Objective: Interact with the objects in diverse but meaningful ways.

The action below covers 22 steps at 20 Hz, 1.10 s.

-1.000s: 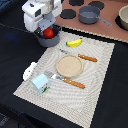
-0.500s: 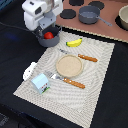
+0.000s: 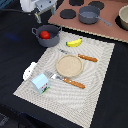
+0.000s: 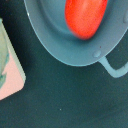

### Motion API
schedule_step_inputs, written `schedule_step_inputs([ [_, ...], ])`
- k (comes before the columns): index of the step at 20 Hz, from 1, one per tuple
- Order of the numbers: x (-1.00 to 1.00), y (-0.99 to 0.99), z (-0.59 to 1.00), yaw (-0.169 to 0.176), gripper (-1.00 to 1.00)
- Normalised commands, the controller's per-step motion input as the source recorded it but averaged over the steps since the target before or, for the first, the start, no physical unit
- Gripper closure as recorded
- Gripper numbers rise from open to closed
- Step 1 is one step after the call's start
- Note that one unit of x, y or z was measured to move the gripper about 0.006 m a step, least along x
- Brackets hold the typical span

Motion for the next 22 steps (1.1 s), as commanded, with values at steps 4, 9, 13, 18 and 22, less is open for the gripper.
schedule_step_inputs([
  [4,0.21,-0.99,0.08,0.033,-1.0],
  [9,0.18,-1.0,0.08,0.016,-1.0],
  [13,0.19,-1.0,0.02,0.013,-1.0],
  [18,0.25,-0.97,0.03,0.026,-1.0],
  [22,0.33,-0.94,0.0,0.021,-1.0],
])
